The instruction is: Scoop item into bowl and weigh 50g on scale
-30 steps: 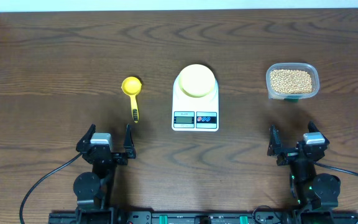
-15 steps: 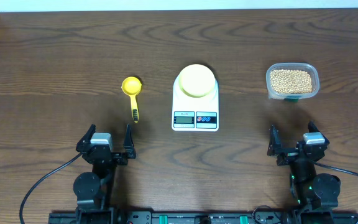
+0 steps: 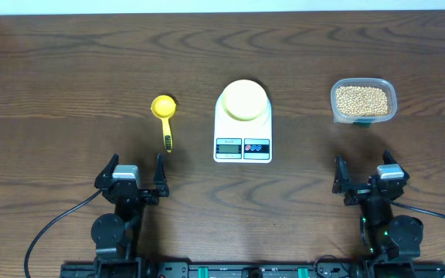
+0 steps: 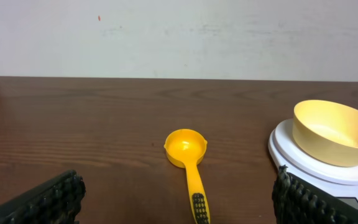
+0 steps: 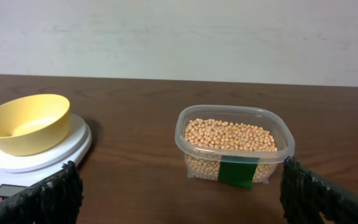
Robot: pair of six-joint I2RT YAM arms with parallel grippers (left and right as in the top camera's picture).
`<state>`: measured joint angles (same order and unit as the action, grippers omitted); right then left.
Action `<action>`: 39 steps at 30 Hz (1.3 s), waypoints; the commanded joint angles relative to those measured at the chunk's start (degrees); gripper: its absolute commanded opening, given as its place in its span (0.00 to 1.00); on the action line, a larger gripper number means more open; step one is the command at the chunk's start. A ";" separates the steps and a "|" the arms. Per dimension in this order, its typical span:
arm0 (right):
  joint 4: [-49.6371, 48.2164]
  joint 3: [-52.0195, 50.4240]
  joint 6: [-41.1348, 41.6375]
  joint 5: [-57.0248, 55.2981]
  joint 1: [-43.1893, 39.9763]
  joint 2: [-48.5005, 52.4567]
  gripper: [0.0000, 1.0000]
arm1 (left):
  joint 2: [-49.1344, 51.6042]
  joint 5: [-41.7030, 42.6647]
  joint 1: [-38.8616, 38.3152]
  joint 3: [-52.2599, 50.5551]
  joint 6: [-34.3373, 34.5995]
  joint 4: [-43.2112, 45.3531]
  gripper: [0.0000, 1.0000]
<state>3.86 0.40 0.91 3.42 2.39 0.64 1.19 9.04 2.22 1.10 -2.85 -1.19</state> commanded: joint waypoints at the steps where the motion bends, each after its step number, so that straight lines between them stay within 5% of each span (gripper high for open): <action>1: 0.24 -0.09 0.74 -0.04 0.37 -0.02 0.99 | 0.17 0.13 0.28 -0.87 -0.52 -2.19 0.98; 39: 0.24 -0.11 0.74 -0.04 0.37 -0.02 0.99 | 0.17 0.13 0.28 -0.87 -0.52 -2.19 0.98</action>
<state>3.86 0.40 0.91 3.42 2.39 0.64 1.19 9.04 2.22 1.10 -2.85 -1.19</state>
